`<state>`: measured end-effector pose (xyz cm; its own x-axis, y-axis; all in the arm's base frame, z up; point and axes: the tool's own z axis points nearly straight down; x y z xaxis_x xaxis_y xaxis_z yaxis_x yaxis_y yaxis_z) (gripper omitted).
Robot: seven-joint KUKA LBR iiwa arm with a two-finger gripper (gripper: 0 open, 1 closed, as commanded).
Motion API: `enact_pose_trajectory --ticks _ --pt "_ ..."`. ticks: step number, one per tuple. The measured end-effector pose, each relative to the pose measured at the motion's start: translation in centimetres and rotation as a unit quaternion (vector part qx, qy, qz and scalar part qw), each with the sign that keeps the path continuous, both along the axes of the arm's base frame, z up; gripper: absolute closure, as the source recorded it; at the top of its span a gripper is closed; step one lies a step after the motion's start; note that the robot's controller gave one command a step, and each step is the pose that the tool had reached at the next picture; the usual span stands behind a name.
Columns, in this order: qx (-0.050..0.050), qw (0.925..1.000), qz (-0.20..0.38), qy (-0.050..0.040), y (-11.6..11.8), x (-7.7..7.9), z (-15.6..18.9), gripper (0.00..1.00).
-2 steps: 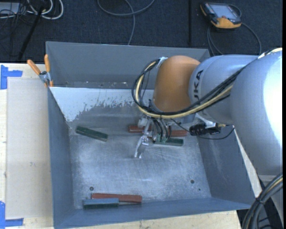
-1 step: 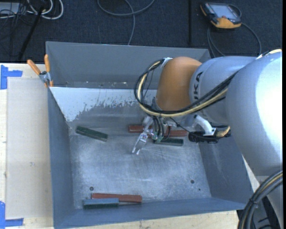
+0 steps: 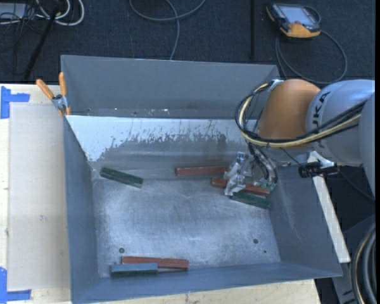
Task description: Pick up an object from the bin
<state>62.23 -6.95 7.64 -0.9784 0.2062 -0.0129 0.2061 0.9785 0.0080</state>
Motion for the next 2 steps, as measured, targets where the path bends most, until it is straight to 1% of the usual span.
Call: enact_pose_trajectory --ticks 1,2 --pt "0.001 1.0 -0.003 0.0005 -0.46 -0.01 -0.06 1.0" --pt "0.0 1.0 -0.001 0.0032 -0.32 -0.15 0.29 1.0"
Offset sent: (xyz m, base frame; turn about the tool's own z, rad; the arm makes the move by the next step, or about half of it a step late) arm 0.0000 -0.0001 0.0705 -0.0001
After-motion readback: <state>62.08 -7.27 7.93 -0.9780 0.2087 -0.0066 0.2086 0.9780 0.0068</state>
